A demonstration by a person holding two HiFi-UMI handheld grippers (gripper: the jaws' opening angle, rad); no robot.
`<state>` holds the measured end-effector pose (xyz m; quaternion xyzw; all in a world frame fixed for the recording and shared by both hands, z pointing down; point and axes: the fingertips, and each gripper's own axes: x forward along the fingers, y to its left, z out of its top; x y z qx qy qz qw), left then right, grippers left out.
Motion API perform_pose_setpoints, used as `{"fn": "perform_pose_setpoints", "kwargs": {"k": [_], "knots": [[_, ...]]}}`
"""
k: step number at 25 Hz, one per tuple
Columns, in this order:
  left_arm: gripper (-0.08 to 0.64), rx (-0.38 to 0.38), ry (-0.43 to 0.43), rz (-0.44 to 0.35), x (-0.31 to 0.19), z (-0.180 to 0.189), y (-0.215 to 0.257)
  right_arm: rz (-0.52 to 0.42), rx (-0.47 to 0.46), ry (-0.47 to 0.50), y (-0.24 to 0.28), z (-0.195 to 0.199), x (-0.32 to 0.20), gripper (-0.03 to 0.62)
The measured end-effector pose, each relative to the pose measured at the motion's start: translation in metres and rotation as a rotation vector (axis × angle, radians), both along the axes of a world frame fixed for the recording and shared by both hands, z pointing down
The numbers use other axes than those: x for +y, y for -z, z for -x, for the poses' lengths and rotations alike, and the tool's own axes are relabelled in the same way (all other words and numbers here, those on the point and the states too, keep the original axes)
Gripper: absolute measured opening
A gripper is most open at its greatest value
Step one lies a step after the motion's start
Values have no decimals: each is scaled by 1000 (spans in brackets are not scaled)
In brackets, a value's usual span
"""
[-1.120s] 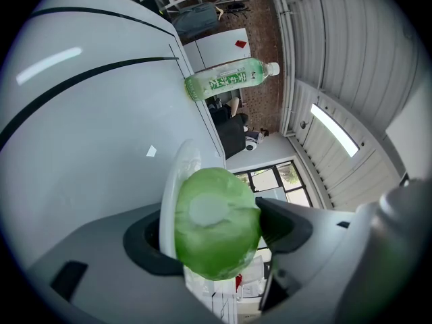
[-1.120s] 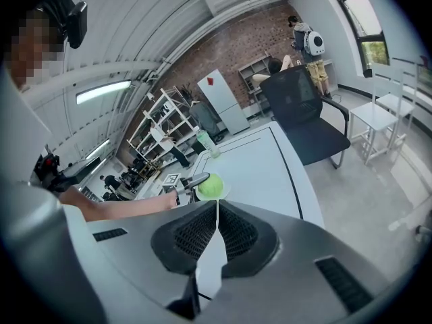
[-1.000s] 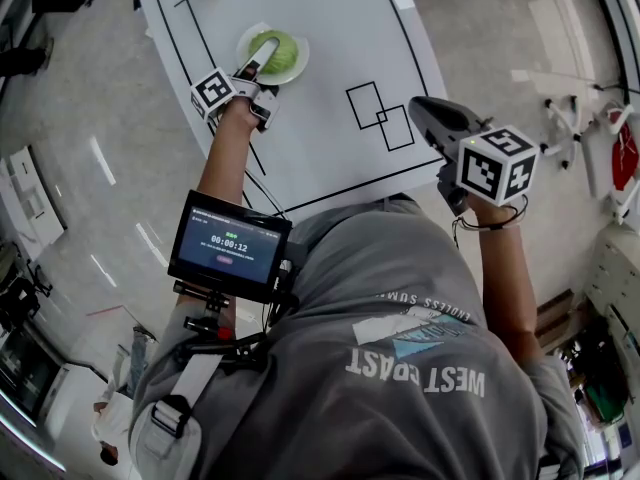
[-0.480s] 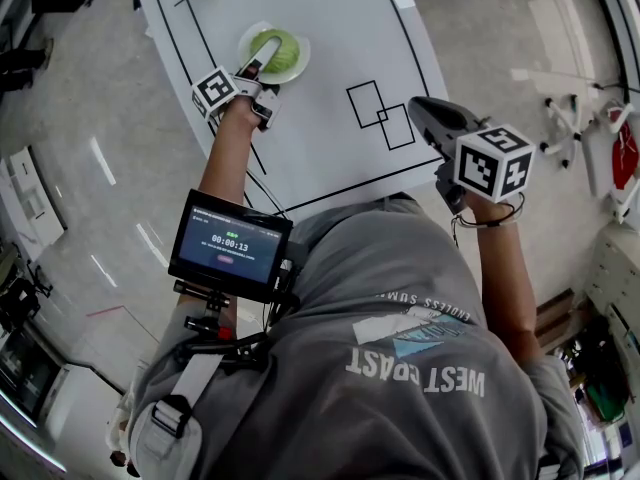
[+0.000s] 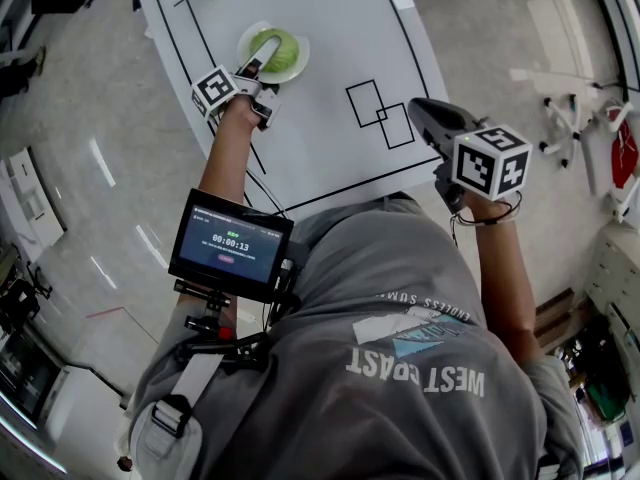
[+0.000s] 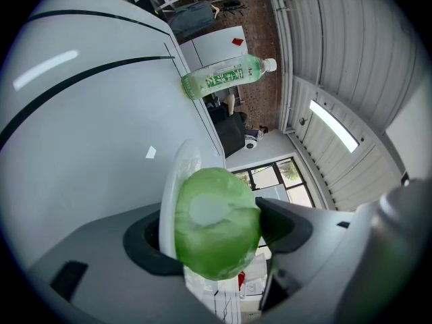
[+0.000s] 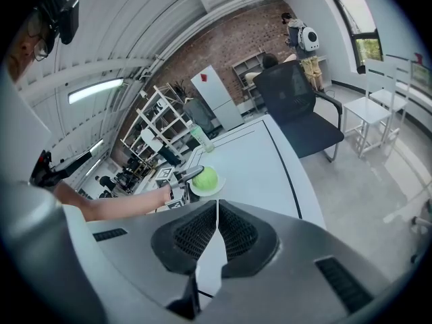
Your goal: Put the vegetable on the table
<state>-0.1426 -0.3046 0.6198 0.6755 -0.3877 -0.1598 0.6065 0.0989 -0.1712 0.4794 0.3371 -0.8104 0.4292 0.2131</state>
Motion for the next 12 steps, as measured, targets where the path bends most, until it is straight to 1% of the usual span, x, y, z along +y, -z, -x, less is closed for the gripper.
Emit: {"fn": "perform_pose_setpoints", "kwargs": {"k": [12], "knots": [[334, 1, 1, 2, -1, 0, 0, 35, 6, 7, -14, 3, 8, 9]]}}
